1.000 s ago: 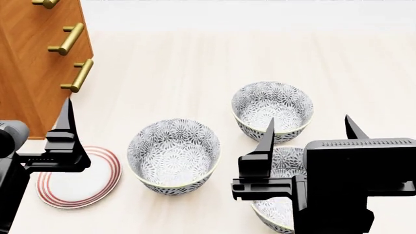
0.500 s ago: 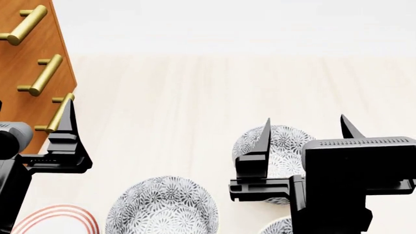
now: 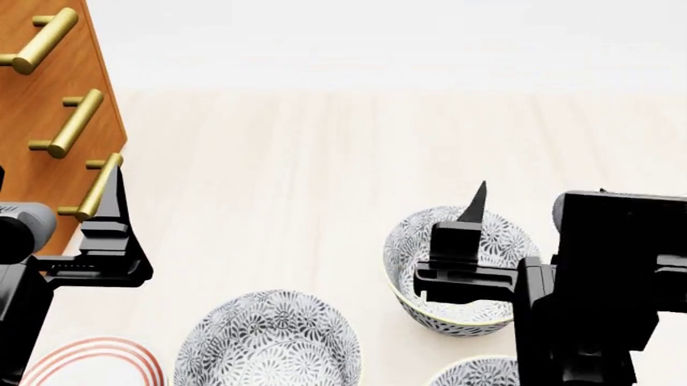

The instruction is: Stack the bowl at the front on the bowl in the middle.

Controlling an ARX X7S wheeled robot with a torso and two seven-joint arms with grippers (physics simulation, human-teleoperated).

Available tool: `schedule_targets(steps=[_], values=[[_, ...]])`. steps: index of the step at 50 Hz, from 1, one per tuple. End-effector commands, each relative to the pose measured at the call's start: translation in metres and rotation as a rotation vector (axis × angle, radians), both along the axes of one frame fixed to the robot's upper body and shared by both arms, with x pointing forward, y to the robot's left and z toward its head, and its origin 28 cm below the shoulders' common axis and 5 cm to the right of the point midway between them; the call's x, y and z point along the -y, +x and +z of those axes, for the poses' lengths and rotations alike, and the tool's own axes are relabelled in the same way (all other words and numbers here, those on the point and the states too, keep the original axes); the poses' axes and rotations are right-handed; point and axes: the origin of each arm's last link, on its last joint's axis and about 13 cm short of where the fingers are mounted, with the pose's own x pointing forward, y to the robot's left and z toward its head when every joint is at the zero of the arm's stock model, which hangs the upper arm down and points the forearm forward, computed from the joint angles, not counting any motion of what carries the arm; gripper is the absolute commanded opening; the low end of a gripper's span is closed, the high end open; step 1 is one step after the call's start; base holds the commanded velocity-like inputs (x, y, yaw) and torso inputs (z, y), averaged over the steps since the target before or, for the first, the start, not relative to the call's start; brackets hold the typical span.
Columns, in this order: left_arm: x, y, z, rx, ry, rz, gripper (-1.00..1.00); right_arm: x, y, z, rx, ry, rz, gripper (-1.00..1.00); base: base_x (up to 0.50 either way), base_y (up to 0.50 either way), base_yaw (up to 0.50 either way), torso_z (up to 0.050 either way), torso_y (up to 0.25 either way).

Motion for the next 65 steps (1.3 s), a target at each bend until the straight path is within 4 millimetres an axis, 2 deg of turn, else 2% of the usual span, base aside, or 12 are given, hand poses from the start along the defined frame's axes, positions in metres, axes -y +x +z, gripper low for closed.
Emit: schedule_targets(steps=[1, 9, 15, 22, 27, 35, 45, 51, 52, 65], values=[[0.0, 0.0, -0.001, -0.001, 0.006, 0.002, 1.0, 0.013, 0.009, 0.018, -0.143, 0.106, -0.005, 1.0, 0.0, 0.0, 0.0, 0.0, 0.0], [0.001, 0.0, -0.002, -0.002, 0.008, -0.001, 1.0, 0.022, 0.023, 0.028, -0.245, 0.16, -0.005, 1.0, 0.0, 0.0, 0.0, 0.0, 0.0], [0.003, -0.001, -0.002, -0.001, 0.014, -0.007, 1.0, 0.042, 0.067, 0.038, -0.394, 0.252, -0.05, 1.0, 0.0, 0.0, 0.0, 0.0, 0.0], [0.003, 0.0, -0.004, -0.003, 0.018, -0.009, 1.0, 0.054, 0.099, 0.038, -0.491, 0.314, -0.063, 1.0, 0.0, 0.0, 0.0, 0.0, 0.0], [0.002, 0.0, -0.002, -0.001, 0.018, -0.007, 1.0, 0.061, 0.112, 0.04, -0.532, 0.335, -0.081, 1.0, 0.0, 0.0, 0.0, 0.0, 0.0], [0.002, -0.001, -0.003, -0.004, 0.021, -0.008, 1.0, 0.068, 0.122, 0.033, -0.613, 0.366, -0.076, 1.0, 0.0, 0.0, 0.0, 0.0, 0.0], [0.003, -0.002, -0.004, -0.009, 0.028, -0.012, 1.0, 0.071, 0.132, 0.014, -0.7, 0.387, -0.066, 1.0, 0.0, 0.0, 0.0, 0.0, 0.0], [0.003, -0.002, -0.006, -0.013, 0.035, -0.015, 1.0, 0.075, 0.143, -0.001, -0.741, 0.41, -0.105, 1.0, 0.0, 0.0, 0.0, 0.0, 0.0], [0.002, -0.002, -0.006, -0.015, 0.04, -0.016, 1.0, 0.077, 0.147, -0.018, -0.796, 0.399, -0.143, 1.0, 0.0, 0.0, 0.0, 0.0, 0.0], [0.002, -0.001, -0.008, -0.019, 0.043, -0.015, 1.0, 0.08, 0.15, -0.024, -0.813, 0.407, -0.148, 1.0, 0.0, 0.0, 0.0, 0.0, 0.0]])
